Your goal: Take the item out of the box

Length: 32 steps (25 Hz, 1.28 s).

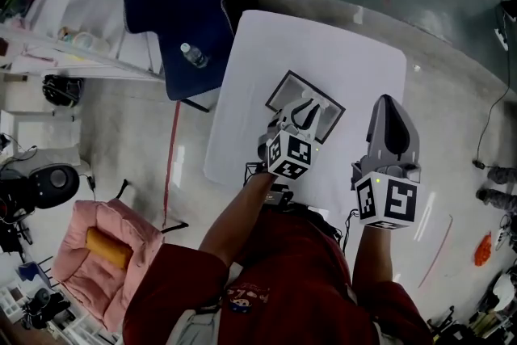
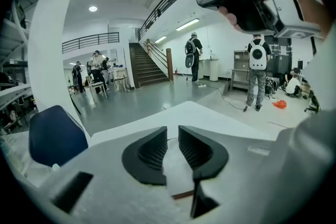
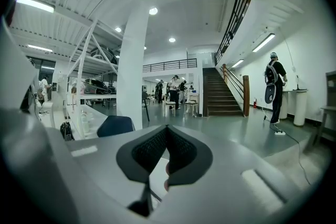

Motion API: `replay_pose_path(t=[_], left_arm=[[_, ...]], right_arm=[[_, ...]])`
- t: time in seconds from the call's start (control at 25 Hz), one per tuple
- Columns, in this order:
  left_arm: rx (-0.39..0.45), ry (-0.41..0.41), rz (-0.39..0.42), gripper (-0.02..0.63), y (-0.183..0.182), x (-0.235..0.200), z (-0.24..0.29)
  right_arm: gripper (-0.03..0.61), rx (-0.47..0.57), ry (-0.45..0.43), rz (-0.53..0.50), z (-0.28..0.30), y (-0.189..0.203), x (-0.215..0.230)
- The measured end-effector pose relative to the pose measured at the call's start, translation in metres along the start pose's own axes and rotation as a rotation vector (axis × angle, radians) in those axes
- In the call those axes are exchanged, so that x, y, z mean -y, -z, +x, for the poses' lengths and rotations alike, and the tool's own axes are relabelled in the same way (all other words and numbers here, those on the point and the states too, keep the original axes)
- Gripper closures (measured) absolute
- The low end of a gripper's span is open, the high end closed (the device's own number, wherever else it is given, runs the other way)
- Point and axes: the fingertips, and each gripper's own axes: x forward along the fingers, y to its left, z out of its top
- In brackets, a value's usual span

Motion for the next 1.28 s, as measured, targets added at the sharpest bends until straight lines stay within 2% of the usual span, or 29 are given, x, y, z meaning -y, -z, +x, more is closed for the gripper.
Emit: replay_pose_path(t=[0.48, 0.96, 1.28], left_arm=[[-0.19, 0.09, 0.109, 0.503, 0.048, 0.005, 0.038], [-0.335, 0.169, 0.182, 0.495, 0.071, 0.012, 0.063], [-0.376, 0.172, 0.207, 0.502, 0.078, 0.012, 0.076]], right_arm=[[0.577, -0.029, 0.025, 0.011, 0.015, 0.018, 0.008], [0.577, -0.054, 0.049, 0.021, 0.021, 0.025, 0.018], [0.577, -0.067, 0.06, 0.026, 0.021, 0.033, 0.025]])
